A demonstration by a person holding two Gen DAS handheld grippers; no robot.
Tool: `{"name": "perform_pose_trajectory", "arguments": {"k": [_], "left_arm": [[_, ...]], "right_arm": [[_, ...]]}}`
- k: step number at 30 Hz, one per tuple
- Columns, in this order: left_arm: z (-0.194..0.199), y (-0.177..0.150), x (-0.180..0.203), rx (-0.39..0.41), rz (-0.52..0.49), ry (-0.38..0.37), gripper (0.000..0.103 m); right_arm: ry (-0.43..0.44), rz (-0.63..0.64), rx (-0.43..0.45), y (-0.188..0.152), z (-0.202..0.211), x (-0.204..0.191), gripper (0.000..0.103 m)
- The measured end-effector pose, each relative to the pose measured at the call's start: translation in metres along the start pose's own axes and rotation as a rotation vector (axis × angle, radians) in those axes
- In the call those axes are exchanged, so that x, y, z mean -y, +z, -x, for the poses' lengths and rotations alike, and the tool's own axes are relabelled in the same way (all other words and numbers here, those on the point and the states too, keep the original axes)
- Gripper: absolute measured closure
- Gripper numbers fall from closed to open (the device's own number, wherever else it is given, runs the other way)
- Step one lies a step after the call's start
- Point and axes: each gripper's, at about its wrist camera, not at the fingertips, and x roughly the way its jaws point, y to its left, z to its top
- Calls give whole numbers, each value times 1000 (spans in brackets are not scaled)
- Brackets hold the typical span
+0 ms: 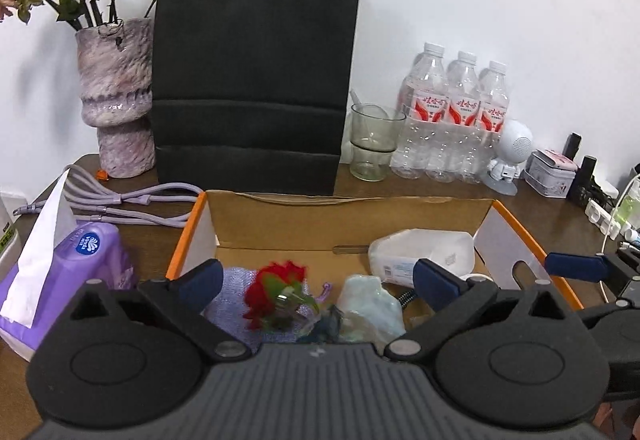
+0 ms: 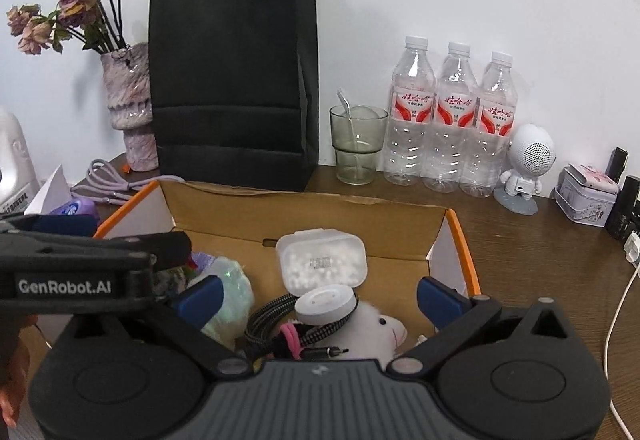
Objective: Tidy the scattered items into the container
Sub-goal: 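Carry rose and disc into the box and open both tools, then withdraw both tools from the box toward the small items on the table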
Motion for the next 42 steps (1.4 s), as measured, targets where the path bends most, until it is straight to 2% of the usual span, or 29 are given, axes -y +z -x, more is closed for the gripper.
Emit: {"name": "perform_pose_trajectory", "arguments": {"k": [8, 16, 22, 25, 29, 35, 39, 42], "left_arm": [[12, -4, 5, 19, -14, -33, 0], [61, -19, -8, 92, -11, -74, 0], [95, -44, -31, 115, 21, -68, 0], [105, -59, -44, 101, 28, -56, 0], [108, -82, -56, 45, 16, -32, 0], [103, -113, -74, -27, 15, 13, 0], [99, -122, -81, -37, 0, 48, 0], [95, -122, -82, -38, -7, 60, 2]], "right_arm": [[13, 20, 8, -4, 14, -1, 0], [38, 28, 45, -23, 50, 1, 0], [65, 51, 48, -49, 78, -3, 0], [78, 74, 53, -65, 91, -9, 0], [84, 92, 22, -88, 96, -17, 0], [86, 100, -44, -118, 84, -25, 0], [86, 73, -54, -126, 77, -23, 0], [89, 58, -50, -127, 74, -21, 10]]}}
